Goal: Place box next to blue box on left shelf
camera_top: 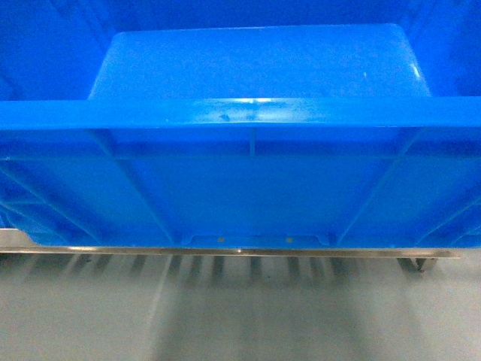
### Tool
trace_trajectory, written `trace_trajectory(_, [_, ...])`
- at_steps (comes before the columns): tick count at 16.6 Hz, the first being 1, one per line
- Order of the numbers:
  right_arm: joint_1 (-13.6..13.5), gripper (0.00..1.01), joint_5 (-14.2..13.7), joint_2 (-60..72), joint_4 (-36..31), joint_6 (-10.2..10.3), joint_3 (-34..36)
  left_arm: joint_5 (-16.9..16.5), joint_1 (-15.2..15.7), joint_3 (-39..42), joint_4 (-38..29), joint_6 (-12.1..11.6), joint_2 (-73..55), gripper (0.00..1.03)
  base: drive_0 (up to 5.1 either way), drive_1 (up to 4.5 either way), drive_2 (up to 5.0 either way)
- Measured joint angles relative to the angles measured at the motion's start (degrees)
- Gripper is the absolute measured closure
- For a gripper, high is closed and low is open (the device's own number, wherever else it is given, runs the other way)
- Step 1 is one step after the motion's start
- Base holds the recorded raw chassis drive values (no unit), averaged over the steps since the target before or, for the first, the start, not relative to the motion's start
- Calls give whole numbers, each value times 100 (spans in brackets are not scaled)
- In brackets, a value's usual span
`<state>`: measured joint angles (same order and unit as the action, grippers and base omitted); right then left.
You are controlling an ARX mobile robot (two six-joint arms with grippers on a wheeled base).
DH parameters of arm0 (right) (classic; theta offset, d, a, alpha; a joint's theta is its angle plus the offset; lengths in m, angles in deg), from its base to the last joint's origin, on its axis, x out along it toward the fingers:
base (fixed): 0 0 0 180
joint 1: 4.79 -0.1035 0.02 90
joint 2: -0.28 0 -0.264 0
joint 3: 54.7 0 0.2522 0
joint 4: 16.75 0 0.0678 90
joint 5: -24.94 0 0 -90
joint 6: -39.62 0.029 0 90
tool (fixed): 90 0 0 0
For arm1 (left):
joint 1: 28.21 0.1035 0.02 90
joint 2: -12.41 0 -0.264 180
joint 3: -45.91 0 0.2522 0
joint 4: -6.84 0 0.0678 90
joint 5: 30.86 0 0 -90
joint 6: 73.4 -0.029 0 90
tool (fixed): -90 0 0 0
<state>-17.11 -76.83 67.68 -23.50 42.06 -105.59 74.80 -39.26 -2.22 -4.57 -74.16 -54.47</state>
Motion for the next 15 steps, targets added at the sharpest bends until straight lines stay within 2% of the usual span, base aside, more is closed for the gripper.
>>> trace_trajectory(15, [0,82,2,0,-22,0,-2,2,-11,0,-33,-2,2,87,-10,-10,-10])
